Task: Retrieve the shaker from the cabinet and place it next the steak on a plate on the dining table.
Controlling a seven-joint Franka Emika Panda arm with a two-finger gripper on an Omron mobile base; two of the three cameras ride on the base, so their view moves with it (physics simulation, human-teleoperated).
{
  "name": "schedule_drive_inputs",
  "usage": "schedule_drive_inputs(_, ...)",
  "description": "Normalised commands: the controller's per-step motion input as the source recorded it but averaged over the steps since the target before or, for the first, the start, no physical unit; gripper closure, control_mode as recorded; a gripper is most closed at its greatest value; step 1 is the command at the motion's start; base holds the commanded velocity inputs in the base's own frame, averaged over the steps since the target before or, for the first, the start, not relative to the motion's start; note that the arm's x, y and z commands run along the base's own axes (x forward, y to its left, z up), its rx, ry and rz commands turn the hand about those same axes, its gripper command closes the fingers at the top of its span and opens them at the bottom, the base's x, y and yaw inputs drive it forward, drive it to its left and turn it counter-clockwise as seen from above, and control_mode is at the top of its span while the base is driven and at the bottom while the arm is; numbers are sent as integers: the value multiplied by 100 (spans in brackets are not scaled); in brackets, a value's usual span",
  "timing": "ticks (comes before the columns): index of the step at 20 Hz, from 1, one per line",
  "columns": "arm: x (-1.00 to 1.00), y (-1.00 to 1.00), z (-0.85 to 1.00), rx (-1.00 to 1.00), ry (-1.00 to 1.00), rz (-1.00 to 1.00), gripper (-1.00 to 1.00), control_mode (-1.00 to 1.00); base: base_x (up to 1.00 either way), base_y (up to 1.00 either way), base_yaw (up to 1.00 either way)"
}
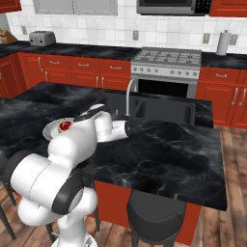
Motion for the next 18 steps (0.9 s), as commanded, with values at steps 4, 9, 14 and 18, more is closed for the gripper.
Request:
schedule_drive_inputs(4, 34, 0, -17, 0, -4, 1, 100, -100, 0, 0, 0)
schedule_drive_inputs(9, 31, 1, -23, 0, -3, 1, 100, -100, 0, 0, 0)
schedule_drive_inputs(14, 21, 5, -34, 0, -6, 1, 100, -100, 0, 0, 0)
schedule_drive_inputs(18, 11, 7, -36, 0, -9, 1, 100, -100, 0, 0, 0)
